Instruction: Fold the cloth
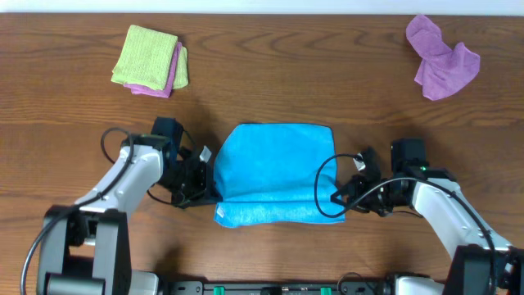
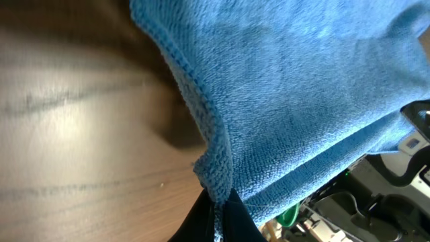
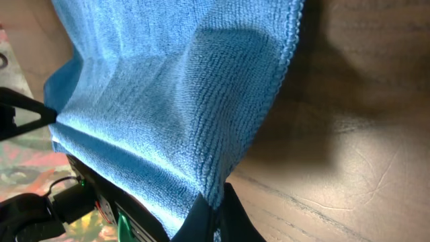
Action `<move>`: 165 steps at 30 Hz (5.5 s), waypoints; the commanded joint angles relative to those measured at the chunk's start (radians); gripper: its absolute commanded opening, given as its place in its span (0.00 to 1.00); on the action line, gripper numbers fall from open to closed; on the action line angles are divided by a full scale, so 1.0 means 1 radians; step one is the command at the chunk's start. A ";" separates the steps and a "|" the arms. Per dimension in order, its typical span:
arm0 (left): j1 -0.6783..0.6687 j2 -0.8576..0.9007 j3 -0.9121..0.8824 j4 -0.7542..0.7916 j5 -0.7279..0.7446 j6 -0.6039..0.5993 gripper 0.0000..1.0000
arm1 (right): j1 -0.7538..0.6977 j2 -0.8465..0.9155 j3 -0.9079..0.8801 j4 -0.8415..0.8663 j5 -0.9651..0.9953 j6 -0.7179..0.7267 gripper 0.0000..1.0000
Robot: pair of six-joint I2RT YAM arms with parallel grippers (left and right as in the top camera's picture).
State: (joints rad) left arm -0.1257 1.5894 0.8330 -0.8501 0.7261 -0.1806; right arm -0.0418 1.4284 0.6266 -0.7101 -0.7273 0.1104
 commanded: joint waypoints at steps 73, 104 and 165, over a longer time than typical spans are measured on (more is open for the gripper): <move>0.016 0.181 -0.007 1.076 -0.286 -0.608 0.32 | 0.141 0.309 0.090 0.964 0.404 0.267 0.44; -0.067 0.113 0.237 0.701 -0.428 -0.498 0.06 | -0.005 -0.013 0.048 0.568 0.223 0.517 0.72; -0.163 0.341 0.237 0.592 -0.471 -0.451 0.05 | 0.056 0.240 0.030 0.702 0.262 0.566 0.70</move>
State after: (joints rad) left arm -0.2863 1.9022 1.0740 -0.2356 0.2695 -0.6498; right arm 0.0208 1.6623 0.6632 0.0196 -0.4992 0.7090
